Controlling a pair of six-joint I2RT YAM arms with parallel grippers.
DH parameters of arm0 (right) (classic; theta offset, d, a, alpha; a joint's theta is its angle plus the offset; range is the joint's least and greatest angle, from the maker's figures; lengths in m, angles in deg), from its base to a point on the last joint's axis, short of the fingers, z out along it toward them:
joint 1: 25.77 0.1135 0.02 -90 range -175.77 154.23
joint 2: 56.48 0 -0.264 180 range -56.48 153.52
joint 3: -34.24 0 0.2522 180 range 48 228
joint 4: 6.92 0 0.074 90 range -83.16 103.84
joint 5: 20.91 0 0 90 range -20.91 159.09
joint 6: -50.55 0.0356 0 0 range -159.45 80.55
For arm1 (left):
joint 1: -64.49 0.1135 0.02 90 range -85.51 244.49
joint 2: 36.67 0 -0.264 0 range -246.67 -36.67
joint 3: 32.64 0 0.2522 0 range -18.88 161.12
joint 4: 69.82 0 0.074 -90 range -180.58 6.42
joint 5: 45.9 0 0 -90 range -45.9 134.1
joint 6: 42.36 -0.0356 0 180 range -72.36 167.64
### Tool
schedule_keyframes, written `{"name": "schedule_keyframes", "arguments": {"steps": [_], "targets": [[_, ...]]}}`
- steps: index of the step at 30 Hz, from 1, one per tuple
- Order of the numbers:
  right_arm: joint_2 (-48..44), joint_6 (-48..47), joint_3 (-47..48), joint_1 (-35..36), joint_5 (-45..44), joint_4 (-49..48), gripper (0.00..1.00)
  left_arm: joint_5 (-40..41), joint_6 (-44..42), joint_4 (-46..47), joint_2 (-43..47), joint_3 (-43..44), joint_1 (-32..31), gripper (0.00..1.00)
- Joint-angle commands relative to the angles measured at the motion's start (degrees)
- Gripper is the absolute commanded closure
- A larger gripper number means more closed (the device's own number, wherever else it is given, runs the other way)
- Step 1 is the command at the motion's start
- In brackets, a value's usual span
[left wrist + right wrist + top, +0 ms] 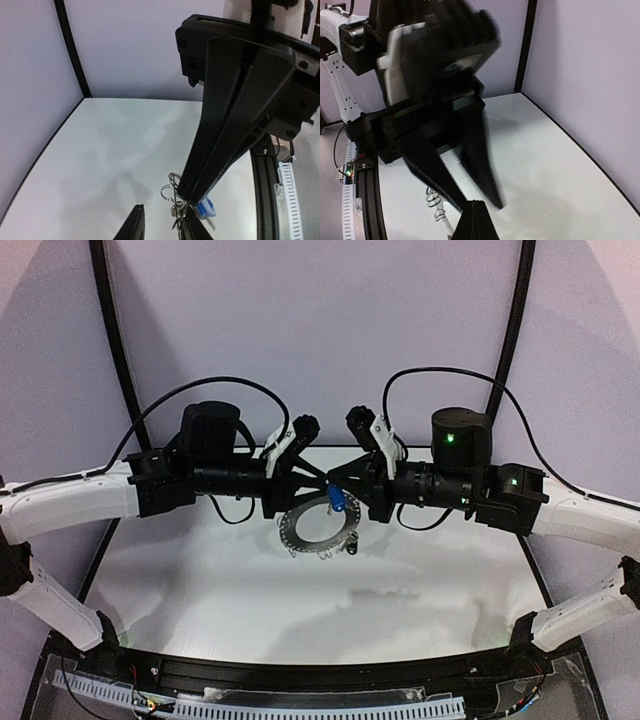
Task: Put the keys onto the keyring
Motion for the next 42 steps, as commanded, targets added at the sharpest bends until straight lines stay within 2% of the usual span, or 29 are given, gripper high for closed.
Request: {"name": "schedule_keyframes", "arguments": {"steps": [1,6,8,12,13,21,29,37,40,42], "targets": [[-0.30,-0.15,1.89,-0.31,-0.05,-0.85,1.00,-0.76,-1.49,-3.74,-0.73,2.59,0.00,0.97],[-1.66,1.75,0.93,-0.36,-5.83,-1.36,1.00,1.14,-2.17,-2.99,0.25,1.01,-0.05,0.99],[-2.15,3.66,0.12,-0.37,-11.90,-0.70,1.00,1.25,-2.01,-0.80,1.45,-0.81,-0.04,0.99],[-2.45,9.59,-2.42,-0.96,-17.95,-0.25,1.00,1.71,-2.57,2.83,3.58,-3.44,-0.09,0.99],[-2.14,13.55,-3.32,-1.36,-19.42,0.25,1.00,1.82,-2.90,3.60,4.07,-3.96,-0.09,0.99],[0.51,22.20,-4.83,-3.03,-18.85,2.43,1.00,0.92,-4.23,6.91,5.18,-4.90,-0.04,0.99],[7.82,32.31,-3.71,-4.83,-17.34,4.05,1.00,-1.23,-2.20,15.52,7.46,-8.16,-0.09,0.99],[13.50,42.01,-6.10,-5.76,-17.82,-2.41,1.00,-2.77,1.82,23.49,9.86,-11.23,-0.05,0.99],[14.19,42.64,-6.64,-6.07,-17.93,-4.23,1.00,-2.65,2.50,24.53,10.85,-12.21,-0.07,0.99],[13.41,38.66,-5.83,-6.07,-19.21,-5.68,1.00,-2.09,2.95,24.40,11.30,-12.81,-0.09,0.99]]}}
